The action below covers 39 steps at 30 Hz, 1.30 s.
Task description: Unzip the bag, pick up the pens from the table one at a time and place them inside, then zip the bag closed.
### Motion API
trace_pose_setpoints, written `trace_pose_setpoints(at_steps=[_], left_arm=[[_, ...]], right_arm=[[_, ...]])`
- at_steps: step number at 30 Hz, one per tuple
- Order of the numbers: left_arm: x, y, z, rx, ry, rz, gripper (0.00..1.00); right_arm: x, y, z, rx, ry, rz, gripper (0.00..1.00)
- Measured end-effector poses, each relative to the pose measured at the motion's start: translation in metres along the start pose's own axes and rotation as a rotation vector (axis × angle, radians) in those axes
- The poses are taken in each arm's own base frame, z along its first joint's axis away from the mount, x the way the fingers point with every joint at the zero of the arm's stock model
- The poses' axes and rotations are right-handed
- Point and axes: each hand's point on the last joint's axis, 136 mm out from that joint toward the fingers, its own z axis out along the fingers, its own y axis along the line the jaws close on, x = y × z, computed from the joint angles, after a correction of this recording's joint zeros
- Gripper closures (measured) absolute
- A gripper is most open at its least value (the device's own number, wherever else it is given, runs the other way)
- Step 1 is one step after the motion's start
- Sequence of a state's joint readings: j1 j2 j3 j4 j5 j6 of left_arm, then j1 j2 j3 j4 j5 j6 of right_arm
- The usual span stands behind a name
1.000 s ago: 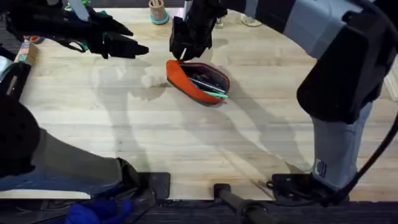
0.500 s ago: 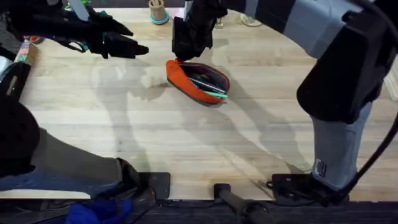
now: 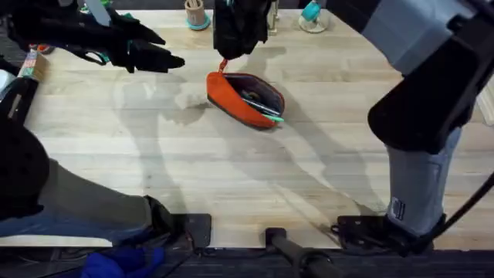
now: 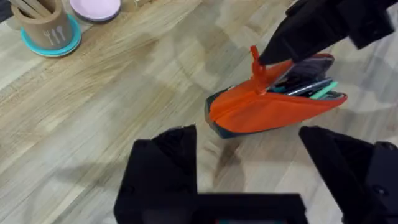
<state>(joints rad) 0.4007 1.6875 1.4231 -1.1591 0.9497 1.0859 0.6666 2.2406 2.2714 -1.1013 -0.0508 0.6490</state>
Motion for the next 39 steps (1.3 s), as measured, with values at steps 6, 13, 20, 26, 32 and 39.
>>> trace_pose_setpoints(at_steps=[6,13,20,26,32,39], left_arm=[[0.000,0.000,0.000,0.000,0.000,0.000,0.008],[0.000,0.000,0.000,0.000,0.000,0.000,0.008],[0.000,0.000,0.000,0.000,0.000,0.000,0.007],[0.000,0.000,0.000,0.000,0.000,0.000,0.007],[0.000,0.000,0.000,0.000,0.000,0.000,0.007],[0.000,0.000,0.000,0.000,0.000,0.000,0.007]], right_arm=[[-0.012,0.000,-0.018,0.006,-0.045,-0.007,0.971],[-0.013,-0.009,-0.028,0.030,-0.036,-0.009,0.971],[-0.006,-0.019,-0.029,0.062,-0.002,-0.009,0.971],[0.003,-0.029,-0.030,0.094,0.041,-0.020,0.971],[0.011,-0.039,-0.033,0.137,0.076,-0.039,0.971],[0.010,-0.039,-0.041,0.139,0.071,-0.062,0.971]])
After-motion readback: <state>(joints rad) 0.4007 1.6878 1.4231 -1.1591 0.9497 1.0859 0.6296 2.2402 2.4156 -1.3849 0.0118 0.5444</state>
